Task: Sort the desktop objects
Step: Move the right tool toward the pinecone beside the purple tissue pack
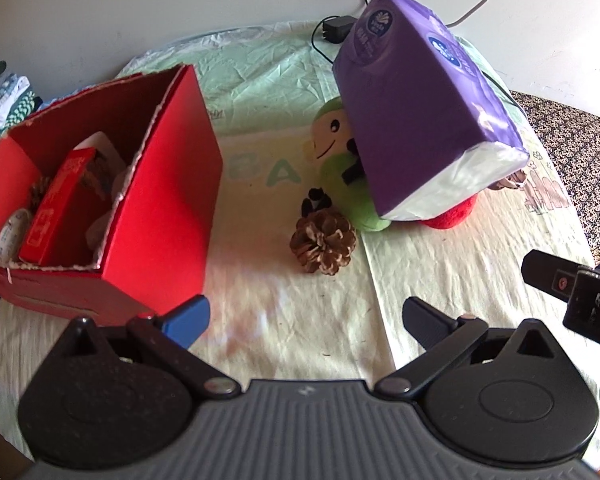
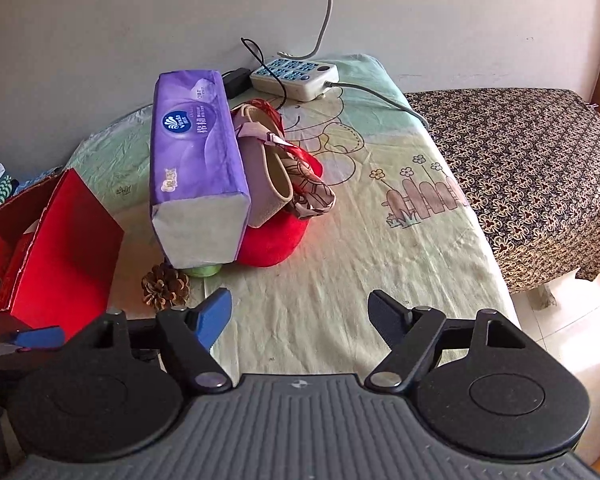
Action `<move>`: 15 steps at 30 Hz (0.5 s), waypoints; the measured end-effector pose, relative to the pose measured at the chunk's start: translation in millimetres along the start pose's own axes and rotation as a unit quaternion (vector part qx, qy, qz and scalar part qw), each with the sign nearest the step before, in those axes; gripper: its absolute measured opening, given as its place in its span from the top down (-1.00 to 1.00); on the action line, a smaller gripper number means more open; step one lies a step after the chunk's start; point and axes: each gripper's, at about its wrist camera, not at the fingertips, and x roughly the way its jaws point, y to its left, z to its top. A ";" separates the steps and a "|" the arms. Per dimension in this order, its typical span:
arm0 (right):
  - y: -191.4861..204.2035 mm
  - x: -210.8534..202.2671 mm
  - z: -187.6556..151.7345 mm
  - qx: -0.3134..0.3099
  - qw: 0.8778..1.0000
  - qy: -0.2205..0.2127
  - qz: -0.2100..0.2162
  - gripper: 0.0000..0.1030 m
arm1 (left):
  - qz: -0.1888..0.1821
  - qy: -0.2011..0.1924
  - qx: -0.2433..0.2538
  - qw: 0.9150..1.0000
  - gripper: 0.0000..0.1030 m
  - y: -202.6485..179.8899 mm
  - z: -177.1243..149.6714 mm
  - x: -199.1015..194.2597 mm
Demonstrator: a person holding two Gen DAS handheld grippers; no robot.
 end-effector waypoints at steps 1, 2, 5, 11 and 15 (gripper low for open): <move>1.1 0.4 0.0 -0.002 1.000 0.000 0.002 -0.51 | 0.000 0.001 0.000 1.000 -0.99 0.0 -0.5 2.1; 2.3 0.7 0.1 -0.004 1.000 0.001 0.003 -0.51 | 0.000 0.002 0.000 1.000 -0.99 0.6 -0.7 3.3; 5.5 2.1 0.6 -0.011 1.000 0.003 0.005 -0.49 | -0.001 0.006 -0.001 1.000 -0.99 2.7 -0.9 6.0; 9.0 5.6 1.4 -0.012 1.000 0.008 0.001 -0.49 | -0.004 0.009 0.003 1.000 -0.99 3.3 0.1 8.7; 9.4 7.7 2.0 -0.007 1.000 0.010 -0.003 -0.49 | -0.007 0.011 0.008 1.000 -0.99 2.8 0.4 11.7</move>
